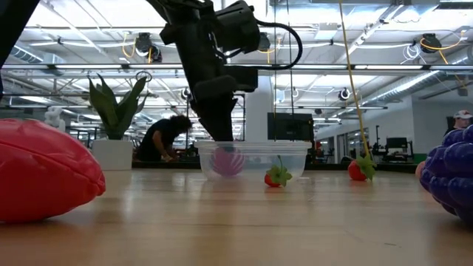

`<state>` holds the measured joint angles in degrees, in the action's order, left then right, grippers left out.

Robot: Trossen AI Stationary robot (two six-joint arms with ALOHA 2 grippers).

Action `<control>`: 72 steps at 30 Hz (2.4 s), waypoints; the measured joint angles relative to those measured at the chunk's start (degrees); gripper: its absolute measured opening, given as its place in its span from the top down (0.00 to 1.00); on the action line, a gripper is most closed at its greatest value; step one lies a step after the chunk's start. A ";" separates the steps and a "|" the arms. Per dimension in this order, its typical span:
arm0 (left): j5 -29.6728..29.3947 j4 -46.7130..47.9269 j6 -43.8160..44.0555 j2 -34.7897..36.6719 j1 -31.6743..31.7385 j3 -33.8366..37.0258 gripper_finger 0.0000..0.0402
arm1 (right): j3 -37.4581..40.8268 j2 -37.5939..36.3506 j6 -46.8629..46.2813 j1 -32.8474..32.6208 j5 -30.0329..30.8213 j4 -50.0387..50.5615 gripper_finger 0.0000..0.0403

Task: Pick and placing Produce into tupperware
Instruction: Put the left pink peach into the transparent bin

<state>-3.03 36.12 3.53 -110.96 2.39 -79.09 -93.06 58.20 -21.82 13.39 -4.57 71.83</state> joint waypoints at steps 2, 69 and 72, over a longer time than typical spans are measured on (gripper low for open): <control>0.00 0.05 -0.19 0.64 0.00 -0.04 0.29 | 0.00 0.02 0.00 0.00 -0.01 0.00 0.55; -4.13 22.97 64.67 42.63 -32.35 29.51 0.32 | 0.07 0.00 0.02 0.01 0.00 1.75 0.55; -5.70 22.82 67.17 41.58 -34.06 29.51 0.32 | 0.07 0.00 0.00 0.02 -0.01 1.75 0.55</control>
<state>-8.73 58.94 70.70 -69.38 -31.67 -49.58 -92.99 58.20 -21.82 13.41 -4.58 73.58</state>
